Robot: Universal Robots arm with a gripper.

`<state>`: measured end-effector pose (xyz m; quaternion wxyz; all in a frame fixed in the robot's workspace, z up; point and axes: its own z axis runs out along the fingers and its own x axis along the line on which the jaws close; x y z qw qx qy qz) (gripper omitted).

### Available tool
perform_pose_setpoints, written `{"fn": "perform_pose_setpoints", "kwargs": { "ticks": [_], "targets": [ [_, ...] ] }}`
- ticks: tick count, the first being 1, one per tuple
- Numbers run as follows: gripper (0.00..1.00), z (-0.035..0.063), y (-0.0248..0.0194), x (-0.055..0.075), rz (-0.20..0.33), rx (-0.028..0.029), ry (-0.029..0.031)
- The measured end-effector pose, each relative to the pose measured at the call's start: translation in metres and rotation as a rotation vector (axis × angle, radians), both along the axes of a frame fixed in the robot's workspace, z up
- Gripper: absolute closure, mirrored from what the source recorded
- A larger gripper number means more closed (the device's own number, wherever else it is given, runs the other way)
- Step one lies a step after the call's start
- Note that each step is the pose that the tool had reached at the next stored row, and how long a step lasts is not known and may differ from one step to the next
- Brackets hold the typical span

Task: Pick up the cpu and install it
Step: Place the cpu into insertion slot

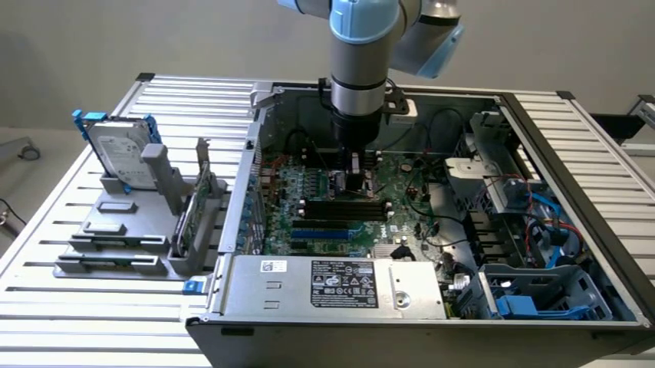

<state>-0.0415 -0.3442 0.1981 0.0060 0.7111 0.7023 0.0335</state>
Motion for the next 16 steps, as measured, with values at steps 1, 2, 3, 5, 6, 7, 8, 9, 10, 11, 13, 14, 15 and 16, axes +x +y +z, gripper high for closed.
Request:
{"fn": "perform_pose_setpoints", "kwargs": {
  "ticks": [1, 2, 3, 5, 6, 7, 8, 9, 10, 11, 13, 14, 15, 16],
  "targets": [
    [0.45, 0.0, 0.0, 0.0, 0.0, -0.0007, -0.0005],
    [0.45, 0.0, 0.0, 0.0, 0.0, -0.0016, -0.001],
    [0.45, 0.0, 0.0, -0.0001, 0.0, -0.0026, -0.0014],
    [0.45, 0.0, 0.0, -0.0004, 0.0, -0.0052, -0.0026],
    [0.45, 0.0, 0.0, -0.0007, 0.0, -0.0068, -0.0032],
    [0.45, 0.0, 0.0, -0.0012, 0.0, -0.0083, -0.0039],
    [0.45, 0.0, 0.0001, -0.0017, 0.0, -0.0098, -0.0044],
    [0.45, 0.0, 0.0003, -0.0021, 0.0, -0.0109, -0.0047],
    [0.45, 0.0, 0.0008, -0.0024, 0.0, -0.0116, -0.0051],
    [0.45, 0.0, 0.0014, -0.0026, 0.0, -0.0119, -0.0053],
    [0.45, 0.0, 0.0027, -0.0027, 0.0, -0.0127, -0.0057],
    [0.45, 0.0, 0.0032, -0.0027, 0.0, -0.0131, -0.006],
    [0.45, -0.0001, 0.0035, -0.0027, 0.0, -0.0136, -0.0065],
    [0.45, -0.0001, 0.0036, -0.0027, 0.0, -0.0142, -0.0071]
  ]
}}
